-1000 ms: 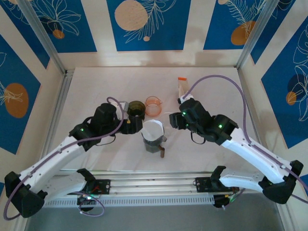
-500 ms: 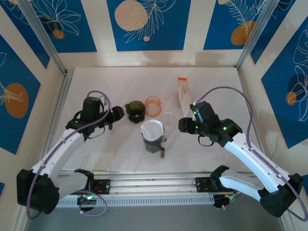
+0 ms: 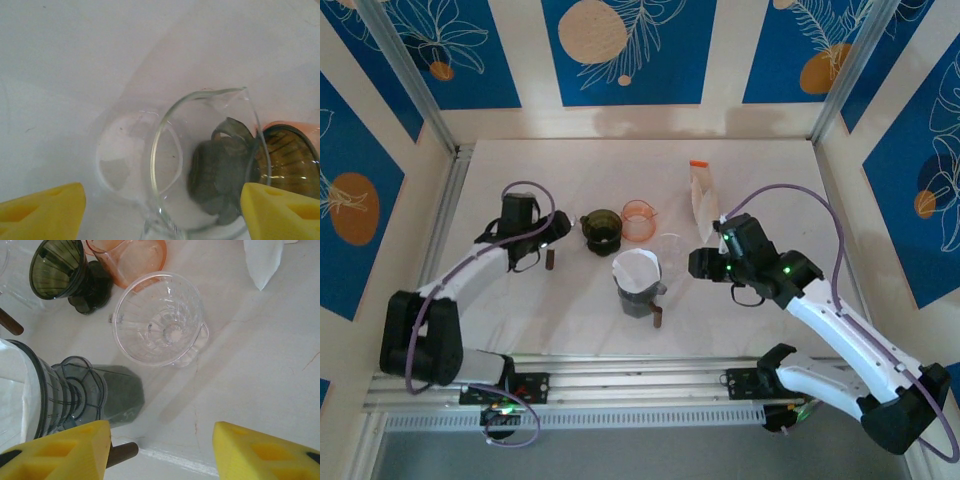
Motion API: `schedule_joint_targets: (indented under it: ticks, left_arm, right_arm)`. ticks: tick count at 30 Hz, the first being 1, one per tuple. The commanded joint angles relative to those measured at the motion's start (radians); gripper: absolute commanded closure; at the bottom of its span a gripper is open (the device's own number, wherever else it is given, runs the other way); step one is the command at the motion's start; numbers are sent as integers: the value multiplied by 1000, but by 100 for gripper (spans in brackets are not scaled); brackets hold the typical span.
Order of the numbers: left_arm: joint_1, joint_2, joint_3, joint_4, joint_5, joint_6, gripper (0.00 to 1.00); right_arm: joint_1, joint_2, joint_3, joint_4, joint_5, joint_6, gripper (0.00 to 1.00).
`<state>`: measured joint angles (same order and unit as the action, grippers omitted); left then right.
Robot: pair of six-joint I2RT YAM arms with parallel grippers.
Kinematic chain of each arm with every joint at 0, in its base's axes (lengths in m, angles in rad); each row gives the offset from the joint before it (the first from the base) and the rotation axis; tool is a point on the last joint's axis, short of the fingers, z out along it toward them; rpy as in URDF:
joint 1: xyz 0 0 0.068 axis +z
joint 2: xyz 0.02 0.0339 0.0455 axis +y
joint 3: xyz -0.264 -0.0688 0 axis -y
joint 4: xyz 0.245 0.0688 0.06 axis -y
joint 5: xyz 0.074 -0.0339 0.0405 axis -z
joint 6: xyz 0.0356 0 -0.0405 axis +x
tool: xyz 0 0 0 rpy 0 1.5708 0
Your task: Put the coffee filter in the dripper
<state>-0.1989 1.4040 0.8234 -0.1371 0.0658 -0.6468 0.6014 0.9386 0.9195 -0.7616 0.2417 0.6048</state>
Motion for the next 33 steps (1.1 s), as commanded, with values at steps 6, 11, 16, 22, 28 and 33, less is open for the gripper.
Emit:
schedule_joint_targets:
  ticks: [6,11,16,22,28,33]
  left_arm:
    - [10,119,81,167,72,22,25]
    - [10,186,107,229,120,-14,32]
    - [8,250,152,275,156,-50,34]
    - [9,294,222,264,164,-65,34]
    - [27,256,267,205,146,-56,27]
    - [44,155,251,175,152,-56,25]
  right_arm:
    - [-27,-52,-24,-11,-31,-10,43]
    - [-42,-55,-34,-11,-41,-3,43]
    - [-45,-51,-43,-11,-50,4,43]
    - [-49,-40,-75,-17,-95,19,43]
    - [-48,-13,-167,52,-241,16,43]
    - [-40,48,-258,152,-350,27,45]
